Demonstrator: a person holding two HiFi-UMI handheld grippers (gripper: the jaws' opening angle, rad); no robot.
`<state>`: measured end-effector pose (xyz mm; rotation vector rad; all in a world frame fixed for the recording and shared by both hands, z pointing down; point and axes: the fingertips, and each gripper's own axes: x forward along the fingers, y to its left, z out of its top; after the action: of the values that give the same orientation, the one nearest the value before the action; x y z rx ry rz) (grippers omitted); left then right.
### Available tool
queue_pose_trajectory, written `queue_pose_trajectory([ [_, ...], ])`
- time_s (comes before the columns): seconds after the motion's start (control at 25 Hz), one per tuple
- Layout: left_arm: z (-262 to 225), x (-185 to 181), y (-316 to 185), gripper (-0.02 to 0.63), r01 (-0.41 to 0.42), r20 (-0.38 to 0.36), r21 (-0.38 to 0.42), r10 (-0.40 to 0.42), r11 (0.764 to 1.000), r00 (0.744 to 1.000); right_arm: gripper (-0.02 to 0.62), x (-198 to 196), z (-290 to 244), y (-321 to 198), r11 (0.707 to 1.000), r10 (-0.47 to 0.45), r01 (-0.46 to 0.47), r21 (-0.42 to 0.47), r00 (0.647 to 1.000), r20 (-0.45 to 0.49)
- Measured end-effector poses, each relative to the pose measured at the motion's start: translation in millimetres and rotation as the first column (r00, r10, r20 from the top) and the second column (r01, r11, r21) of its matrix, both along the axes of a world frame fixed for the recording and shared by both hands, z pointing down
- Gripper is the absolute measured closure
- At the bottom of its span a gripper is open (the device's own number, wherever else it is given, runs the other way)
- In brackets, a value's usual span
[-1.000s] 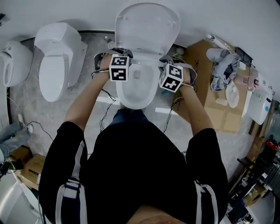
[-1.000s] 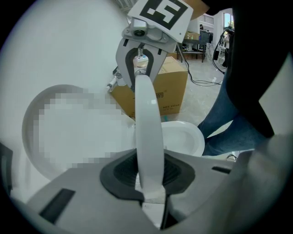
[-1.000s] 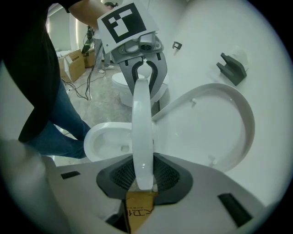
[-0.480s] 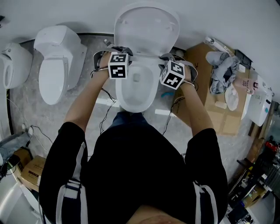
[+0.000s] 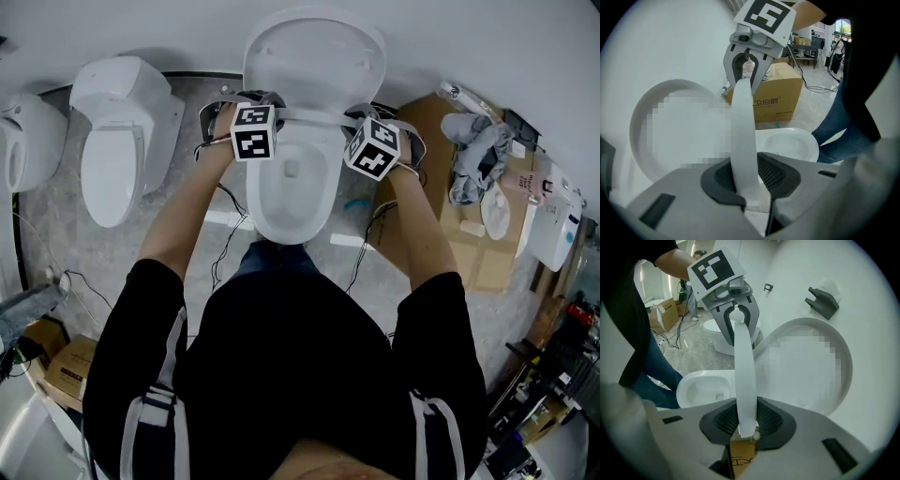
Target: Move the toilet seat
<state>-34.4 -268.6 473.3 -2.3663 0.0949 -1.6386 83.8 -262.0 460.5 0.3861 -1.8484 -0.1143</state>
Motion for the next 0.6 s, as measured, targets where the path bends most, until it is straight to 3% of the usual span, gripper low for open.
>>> queue_pose_trajectory([
  [0.6,-3,4,-45,0.479,0.059,-0.017,-0.011,-0.059,0.998,0.998,0.508,3,-4,-47,1.0,0.018,-0.018,-0.007,1.0,-0.008],
])
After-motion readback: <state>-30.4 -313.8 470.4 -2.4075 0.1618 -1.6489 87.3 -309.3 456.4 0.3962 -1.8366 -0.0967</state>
